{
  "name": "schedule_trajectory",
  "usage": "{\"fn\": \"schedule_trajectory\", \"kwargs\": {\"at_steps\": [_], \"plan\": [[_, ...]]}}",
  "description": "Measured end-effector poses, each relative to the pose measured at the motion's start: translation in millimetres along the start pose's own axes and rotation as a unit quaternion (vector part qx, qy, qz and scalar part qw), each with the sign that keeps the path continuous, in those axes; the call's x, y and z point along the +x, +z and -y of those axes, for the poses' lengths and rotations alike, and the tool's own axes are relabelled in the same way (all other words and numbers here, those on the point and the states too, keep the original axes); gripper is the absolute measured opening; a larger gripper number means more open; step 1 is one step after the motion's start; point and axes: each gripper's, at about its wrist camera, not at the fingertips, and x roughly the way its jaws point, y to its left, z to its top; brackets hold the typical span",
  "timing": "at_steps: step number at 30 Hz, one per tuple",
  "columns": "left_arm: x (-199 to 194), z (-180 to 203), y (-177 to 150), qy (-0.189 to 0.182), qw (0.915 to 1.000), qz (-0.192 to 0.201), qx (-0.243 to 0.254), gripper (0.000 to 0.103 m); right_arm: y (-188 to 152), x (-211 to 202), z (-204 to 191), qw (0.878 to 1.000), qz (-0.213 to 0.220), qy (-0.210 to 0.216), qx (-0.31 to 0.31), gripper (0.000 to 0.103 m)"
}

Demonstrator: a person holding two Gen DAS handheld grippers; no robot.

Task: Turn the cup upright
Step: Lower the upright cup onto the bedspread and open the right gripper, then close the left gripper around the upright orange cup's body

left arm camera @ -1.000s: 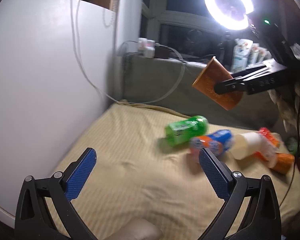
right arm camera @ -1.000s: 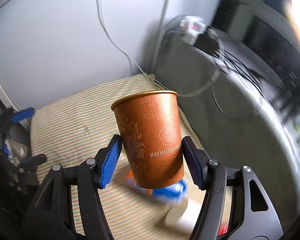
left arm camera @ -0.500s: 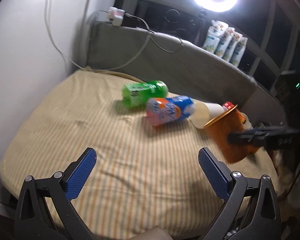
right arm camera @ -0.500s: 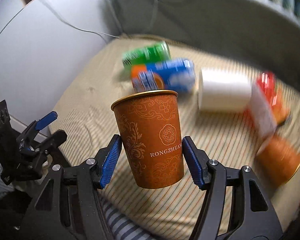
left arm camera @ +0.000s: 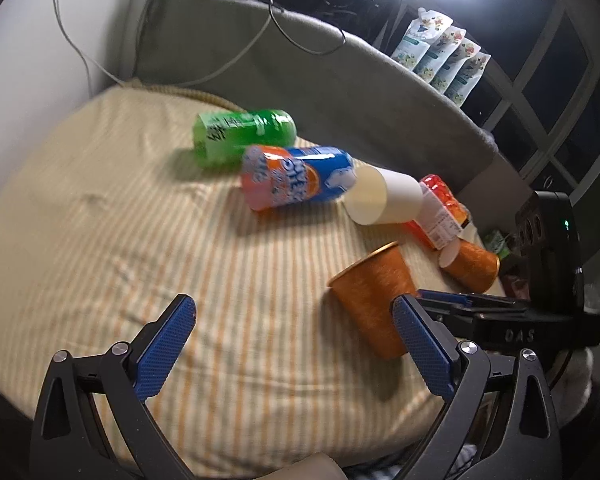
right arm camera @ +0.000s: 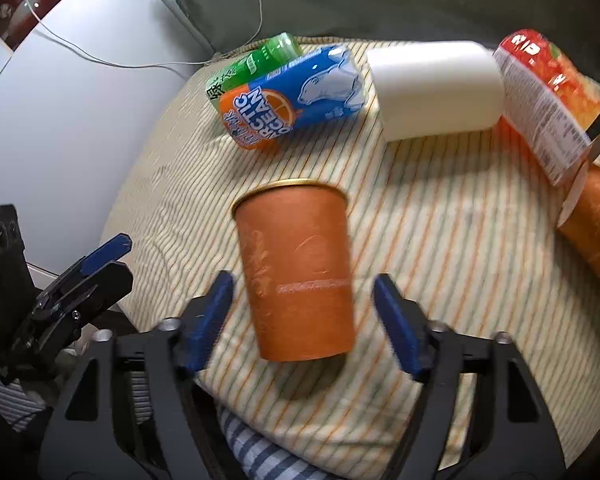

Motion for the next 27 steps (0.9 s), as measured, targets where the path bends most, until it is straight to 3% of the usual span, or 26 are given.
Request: {"fn": "schedule_trajectory", "kwargs": {"at_steps": [4, 10, 18, 27], "plan": [[13, 7, 3, -0.036, 0.9985, -0.028, -0.031, 0.098, -7, -22, 8, 1.000, 0.024, 0.004, 0.003, 0.084], [34, 15, 6, -0.088, 0.9897, -0.068, -0.090, 0.098, -27, -61, 23, 0.998, 0.069, -0.011, 0.006, 0.085], [49, 29, 3, -0.090, 0.9871, -0.080, -0.105, 0.098, -56, -103, 33, 0.991, 0.123, -0.054, -0.001, 0.084], [72, 24, 2, -0.095, 0.9799, -0.103, -0.142, 0.098, -71, -114, 25, 0.984, 0.148, -0.095, -0.020, 0.084]]}}
